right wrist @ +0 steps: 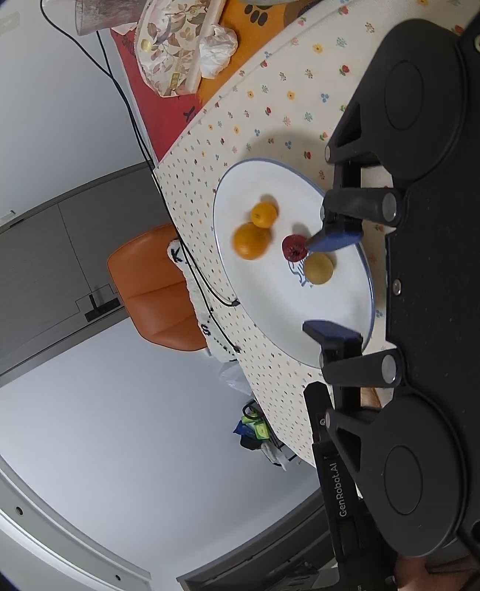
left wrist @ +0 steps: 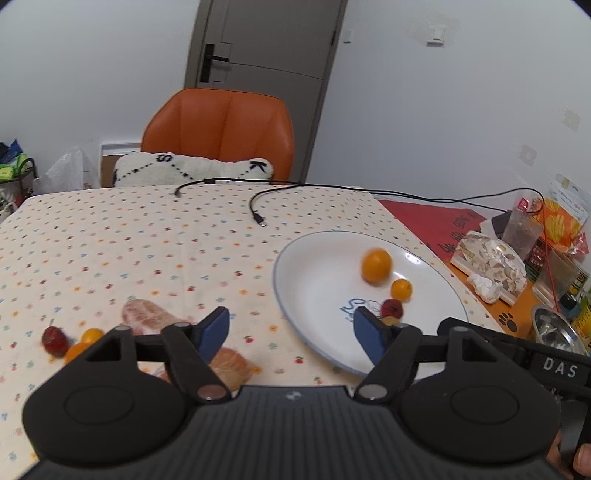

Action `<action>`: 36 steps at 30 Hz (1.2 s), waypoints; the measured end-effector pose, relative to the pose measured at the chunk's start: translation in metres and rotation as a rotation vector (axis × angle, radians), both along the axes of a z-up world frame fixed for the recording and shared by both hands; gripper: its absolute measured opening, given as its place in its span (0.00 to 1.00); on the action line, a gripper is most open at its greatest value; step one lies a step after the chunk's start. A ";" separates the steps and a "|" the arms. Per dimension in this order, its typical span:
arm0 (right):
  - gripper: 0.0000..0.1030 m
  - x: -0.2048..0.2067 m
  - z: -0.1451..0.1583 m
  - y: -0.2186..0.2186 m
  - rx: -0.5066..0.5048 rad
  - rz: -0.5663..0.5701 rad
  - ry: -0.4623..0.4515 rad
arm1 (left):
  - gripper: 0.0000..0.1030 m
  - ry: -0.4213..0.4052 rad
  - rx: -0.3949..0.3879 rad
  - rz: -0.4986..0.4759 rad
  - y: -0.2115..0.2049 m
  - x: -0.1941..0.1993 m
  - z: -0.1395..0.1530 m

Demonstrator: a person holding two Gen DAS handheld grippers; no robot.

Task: Organize fruits
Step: 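Carry the plum and orange onto the white plate and open both tools, then grasp another large orange with the left tool while the right tool returns to the pile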

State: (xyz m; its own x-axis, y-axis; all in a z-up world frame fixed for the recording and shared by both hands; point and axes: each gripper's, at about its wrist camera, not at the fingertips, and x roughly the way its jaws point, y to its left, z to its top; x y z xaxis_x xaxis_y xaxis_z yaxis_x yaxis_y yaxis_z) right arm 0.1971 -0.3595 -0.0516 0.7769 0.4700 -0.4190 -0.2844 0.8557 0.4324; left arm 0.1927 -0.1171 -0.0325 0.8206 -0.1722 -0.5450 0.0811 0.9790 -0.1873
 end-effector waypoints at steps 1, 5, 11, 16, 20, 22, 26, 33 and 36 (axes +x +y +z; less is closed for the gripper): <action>0.48 -0.002 0.001 0.001 -0.003 -0.001 -0.005 | 0.73 0.000 -0.001 0.005 0.002 -0.002 0.000; 0.62 -0.007 0.007 0.006 -0.012 -0.006 -0.021 | 0.79 0.002 0.008 0.034 0.012 -0.008 0.003; 0.95 -0.021 0.020 0.016 -0.021 -0.018 -0.070 | 0.82 -0.009 -0.012 0.076 0.032 -0.021 0.010; 1.00 -0.031 0.030 0.026 -0.025 -0.023 -0.100 | 0.82 -0.024 -0.014 0.110 0.052 -0.036 0.014; 1.00 -0.037 0.035 0.038 -0.052 -0.048 -0.109 | 0.82 -0.030 -0.016 0.138 0.067 -0.047 0.016; 1.00 -0.041 0.037 0.044 -0.059 -0.049 -0.122 | 0.82 -0.028 -0.017 0.155 0.076 -0.052 0.016; 1.00 -0.044 0.039 0.056 -0.072 -0.035 -0.130 | 0.82 -0.020 -0.025 0.187 0.091 -0.060 0.015; 1.00 -0.046 0.039 0.072 -0.076 -0.008 -0.123 | 0.83 0.015 -0.042 0.221 0.115 -0.070 0.008; 1.00 -0.046 0.038 0.080 -0.086 0.008 -0.121 | 0.83 0.026 -0.050 0.226 0.123 -0.074 0.004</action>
State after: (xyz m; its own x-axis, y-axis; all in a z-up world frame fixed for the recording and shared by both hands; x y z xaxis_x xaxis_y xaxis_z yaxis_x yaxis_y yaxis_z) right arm 0.1512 -0.2794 -0.0132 0.8207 0.4429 -0.3610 -0.3372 0.8854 0.3199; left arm 0.1188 0.0063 -0.0287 0.8269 -0.0128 -0.5622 -0.1448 0.9612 -0.2349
